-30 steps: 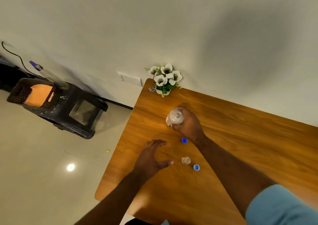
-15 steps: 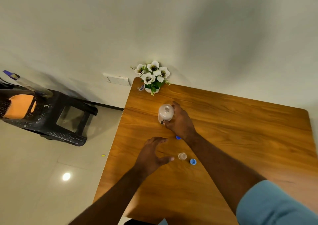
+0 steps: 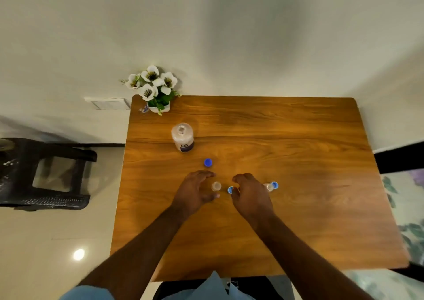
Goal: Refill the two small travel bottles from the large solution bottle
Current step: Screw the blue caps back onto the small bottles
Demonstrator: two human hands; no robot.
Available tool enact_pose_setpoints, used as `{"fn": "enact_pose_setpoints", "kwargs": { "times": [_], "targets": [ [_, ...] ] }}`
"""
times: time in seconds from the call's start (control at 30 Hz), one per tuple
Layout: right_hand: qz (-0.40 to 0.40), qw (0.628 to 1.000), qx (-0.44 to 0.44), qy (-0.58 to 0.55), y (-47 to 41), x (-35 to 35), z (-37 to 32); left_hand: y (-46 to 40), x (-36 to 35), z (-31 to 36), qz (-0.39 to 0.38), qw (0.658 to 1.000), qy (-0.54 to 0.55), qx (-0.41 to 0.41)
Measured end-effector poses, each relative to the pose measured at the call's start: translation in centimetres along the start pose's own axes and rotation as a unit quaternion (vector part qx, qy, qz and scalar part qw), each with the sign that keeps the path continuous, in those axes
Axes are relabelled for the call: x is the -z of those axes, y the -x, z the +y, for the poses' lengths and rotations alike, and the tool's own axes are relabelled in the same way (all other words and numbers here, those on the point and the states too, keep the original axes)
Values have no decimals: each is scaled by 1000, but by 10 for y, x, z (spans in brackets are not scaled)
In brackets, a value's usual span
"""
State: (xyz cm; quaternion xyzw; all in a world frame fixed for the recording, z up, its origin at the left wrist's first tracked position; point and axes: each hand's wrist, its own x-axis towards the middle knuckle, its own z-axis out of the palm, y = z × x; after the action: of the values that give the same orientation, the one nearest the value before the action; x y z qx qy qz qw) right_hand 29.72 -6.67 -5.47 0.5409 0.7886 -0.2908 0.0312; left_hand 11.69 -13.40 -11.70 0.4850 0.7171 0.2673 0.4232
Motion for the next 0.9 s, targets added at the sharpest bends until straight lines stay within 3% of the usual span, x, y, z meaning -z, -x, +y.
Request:
{"fn": "enact_pose_setpoints", "kwargs": {
  "times": [0.17, 0.4, 0.6, 0.73, 0.9],
  "targets": [
    [-66, 993, 6, 102, -4, -16, 9, -8, -11, -4, -10, 1000, 5, -6],
    [-72, 991, 28, 113, -14, -33, 18, -7, -18, -7, 9, 1000, -1, -22],
    [10, 999, 14, -34, -3, -5, 17, -10, -10, 9, 28, 998, 56, -7],
    [52, 982, -3, -183, 5, 37, 11, -19, 1, 44, 65, 991, 111, -29],
    [99, 960, 64, -255, -2, 106, 4, -33, 24, 106, 107, 980, 148, -82]
  ]
}}
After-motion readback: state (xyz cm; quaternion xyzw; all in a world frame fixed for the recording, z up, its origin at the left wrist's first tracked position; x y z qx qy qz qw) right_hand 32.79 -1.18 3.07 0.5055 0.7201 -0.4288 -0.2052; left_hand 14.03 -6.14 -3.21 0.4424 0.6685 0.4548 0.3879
